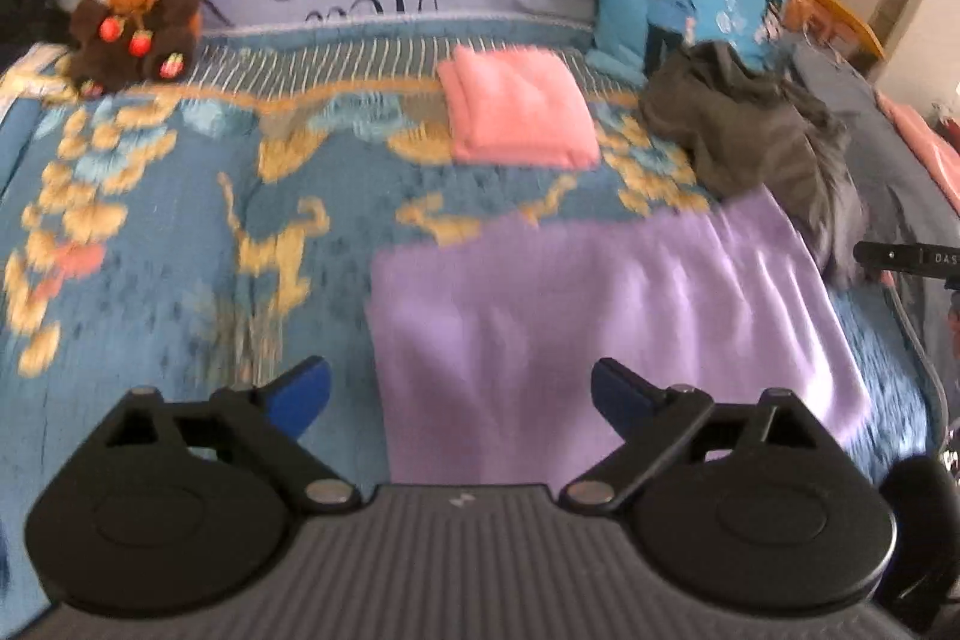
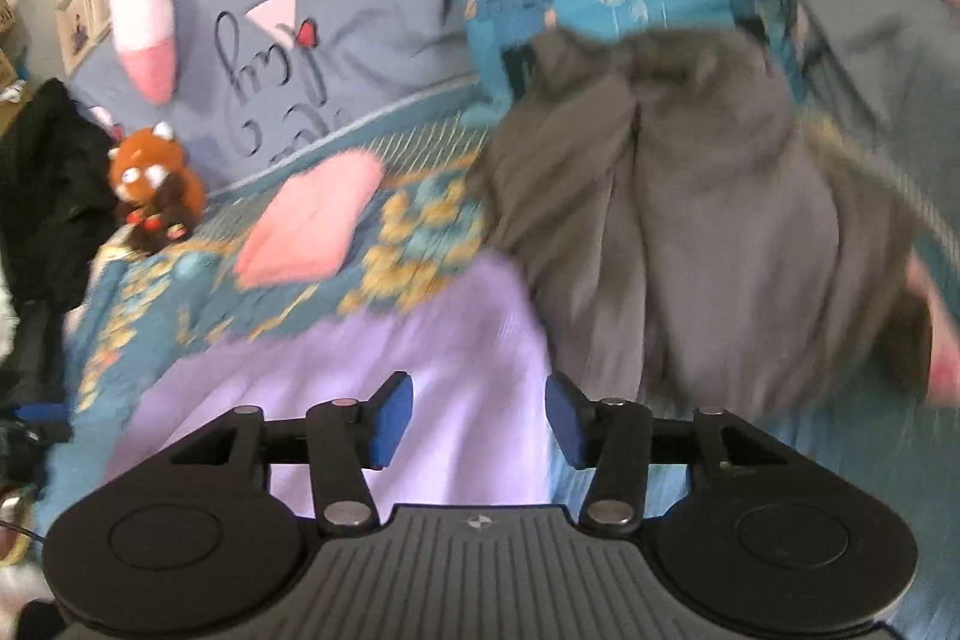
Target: Fold clothes
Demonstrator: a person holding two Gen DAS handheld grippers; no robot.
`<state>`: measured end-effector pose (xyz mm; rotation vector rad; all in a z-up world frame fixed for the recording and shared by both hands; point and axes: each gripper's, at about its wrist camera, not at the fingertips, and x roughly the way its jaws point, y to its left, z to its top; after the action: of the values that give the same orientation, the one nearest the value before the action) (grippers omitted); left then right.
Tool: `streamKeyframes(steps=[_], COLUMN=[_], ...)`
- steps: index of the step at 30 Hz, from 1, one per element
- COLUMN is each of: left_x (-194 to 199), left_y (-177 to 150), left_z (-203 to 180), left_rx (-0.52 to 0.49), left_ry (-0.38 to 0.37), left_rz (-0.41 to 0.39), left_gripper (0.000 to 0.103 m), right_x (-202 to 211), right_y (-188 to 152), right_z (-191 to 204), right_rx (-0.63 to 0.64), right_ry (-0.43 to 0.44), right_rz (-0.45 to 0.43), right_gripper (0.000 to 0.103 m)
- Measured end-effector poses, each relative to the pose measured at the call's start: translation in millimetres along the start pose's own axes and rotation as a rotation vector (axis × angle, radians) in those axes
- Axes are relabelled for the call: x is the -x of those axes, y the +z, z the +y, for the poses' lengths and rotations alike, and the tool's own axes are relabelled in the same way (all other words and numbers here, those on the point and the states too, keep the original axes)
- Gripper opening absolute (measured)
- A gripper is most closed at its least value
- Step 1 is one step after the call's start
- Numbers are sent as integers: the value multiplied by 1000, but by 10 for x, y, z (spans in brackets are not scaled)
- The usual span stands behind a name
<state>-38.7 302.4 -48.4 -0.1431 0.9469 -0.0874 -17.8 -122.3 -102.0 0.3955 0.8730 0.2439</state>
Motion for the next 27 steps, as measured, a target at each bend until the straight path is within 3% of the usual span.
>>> streamKeyframes(steps=[4, 9, 12, 15, 16, 19, 22, 27], left_x=[132, 33, -115, -346, -415, -572, -620, -669], left_y=[-379, -602, -619, -628, -649, -744, -828, -826], left_z=[-197, -638, -775, -750, -710, -569, -433, -452], left_rx=[-22, -119, -136, -101, -85, -35, 19, 4], left_ry=[23, 38, 31, 70, 88, 131, 116, 147], left_rz=[15, 28, 51, 105, 123, 169, 196, 223], left_gripper=[99, 103, 103, 103, 103, 103, 103, 103], right_x=[193, 273, 203, 100, 69, -8, 3, 128], right_y=[-363, -892, -1017, -1058, -1062, -1077, -1124, -1114], right_z=[-143, -427, -427, -416, -420, -435, -495, -464], right_rx=[-173, -496, -546, -580, -587, -602, -631, -597], right_ry=[38, 60, 83, 96, 102, 108, 119, 86], right_rz=[24, 50, 82, 77, 68, 53, 49, 35], right_gripper=[66, 67, 67, 65, 58, 23, 18, 16])
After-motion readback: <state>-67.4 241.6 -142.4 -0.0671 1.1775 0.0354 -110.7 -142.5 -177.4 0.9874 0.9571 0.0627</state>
